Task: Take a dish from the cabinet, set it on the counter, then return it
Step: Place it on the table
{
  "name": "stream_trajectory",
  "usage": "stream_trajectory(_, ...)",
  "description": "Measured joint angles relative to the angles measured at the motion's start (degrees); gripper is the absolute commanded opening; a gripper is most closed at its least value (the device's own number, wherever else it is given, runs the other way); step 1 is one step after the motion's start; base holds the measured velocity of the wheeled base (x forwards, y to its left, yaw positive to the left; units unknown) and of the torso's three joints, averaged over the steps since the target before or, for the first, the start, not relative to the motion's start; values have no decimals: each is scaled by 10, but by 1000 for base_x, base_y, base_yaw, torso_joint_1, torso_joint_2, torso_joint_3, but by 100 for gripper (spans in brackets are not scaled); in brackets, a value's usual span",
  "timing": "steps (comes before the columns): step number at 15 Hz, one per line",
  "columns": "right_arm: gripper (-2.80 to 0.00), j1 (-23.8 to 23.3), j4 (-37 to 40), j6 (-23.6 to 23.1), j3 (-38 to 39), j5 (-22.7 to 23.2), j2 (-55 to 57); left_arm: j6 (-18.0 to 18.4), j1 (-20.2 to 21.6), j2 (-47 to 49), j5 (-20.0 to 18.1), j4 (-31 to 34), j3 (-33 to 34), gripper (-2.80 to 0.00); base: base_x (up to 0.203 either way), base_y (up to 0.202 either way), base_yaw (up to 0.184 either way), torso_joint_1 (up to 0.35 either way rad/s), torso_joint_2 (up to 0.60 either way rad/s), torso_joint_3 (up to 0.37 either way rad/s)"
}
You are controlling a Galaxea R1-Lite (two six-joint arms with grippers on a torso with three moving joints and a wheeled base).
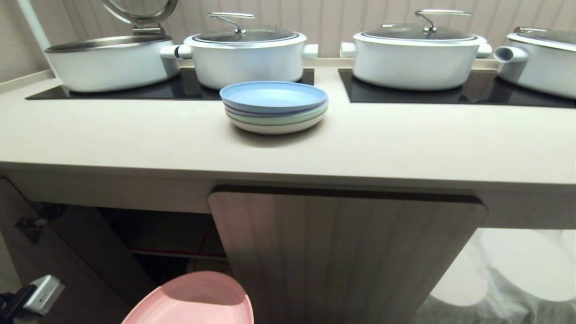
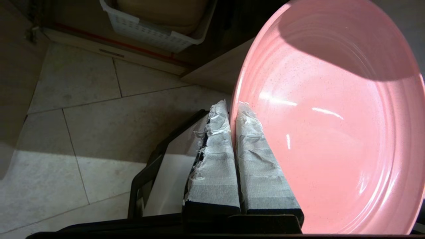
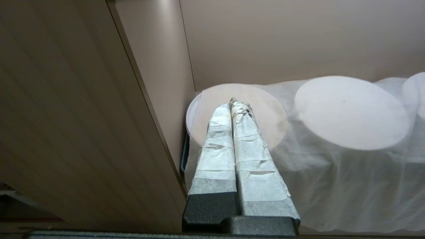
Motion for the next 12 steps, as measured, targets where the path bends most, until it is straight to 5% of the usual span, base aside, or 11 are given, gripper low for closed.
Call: stream_trajectory(12, -280, 0, 0, 0, 0, 0, 0, 0, 0, 9, -12, 0, -8, -280, 0, 0, 0, 230, -511, -285)
